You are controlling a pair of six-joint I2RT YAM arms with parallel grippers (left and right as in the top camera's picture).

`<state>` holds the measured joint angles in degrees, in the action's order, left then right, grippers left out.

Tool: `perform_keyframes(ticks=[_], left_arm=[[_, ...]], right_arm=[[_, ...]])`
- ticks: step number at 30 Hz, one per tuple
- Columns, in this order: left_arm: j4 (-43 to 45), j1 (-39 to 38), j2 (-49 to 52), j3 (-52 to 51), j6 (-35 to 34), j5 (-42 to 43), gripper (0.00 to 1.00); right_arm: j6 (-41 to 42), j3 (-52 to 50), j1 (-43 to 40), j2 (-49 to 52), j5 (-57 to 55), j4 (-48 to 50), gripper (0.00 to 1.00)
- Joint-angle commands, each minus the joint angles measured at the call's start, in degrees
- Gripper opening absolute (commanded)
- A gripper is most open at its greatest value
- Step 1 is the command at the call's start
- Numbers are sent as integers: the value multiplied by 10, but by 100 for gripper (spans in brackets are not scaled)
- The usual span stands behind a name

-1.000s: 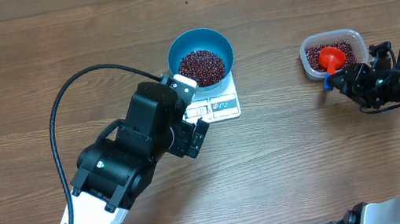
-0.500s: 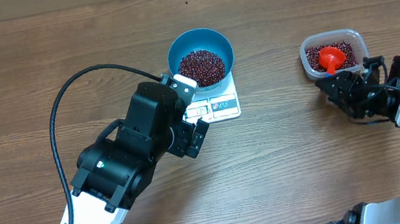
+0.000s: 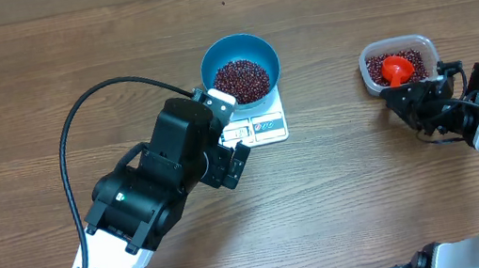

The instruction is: Scoop item into bowl and weigh 150g on scale

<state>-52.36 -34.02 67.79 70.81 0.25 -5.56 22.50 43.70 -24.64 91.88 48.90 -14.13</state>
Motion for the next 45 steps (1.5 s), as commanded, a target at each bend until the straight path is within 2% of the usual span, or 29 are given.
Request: perform_keyframes(ticks=[1,12,18,31,41,45], left_arm=[[1,2,4,-2,9,7,99],[1,2,4,-2,9,7,100],[1,2,4,-2,9,7,100],[1,2,4,-2,9,7,100],[1,2,4,-2,9,7,100],[1,2,4,-2,9,7,99]], right_arm=[[1,-2,2,-11,7,4,29],[3,-2,0,-11,7,14,25],[3,-2,-29,-11,10,14,23],[15,-1,-108,-11,18,29,24],[17,-2,-115,-11,17,60,26],[16,-2,-115,-11,-17,61,25]])
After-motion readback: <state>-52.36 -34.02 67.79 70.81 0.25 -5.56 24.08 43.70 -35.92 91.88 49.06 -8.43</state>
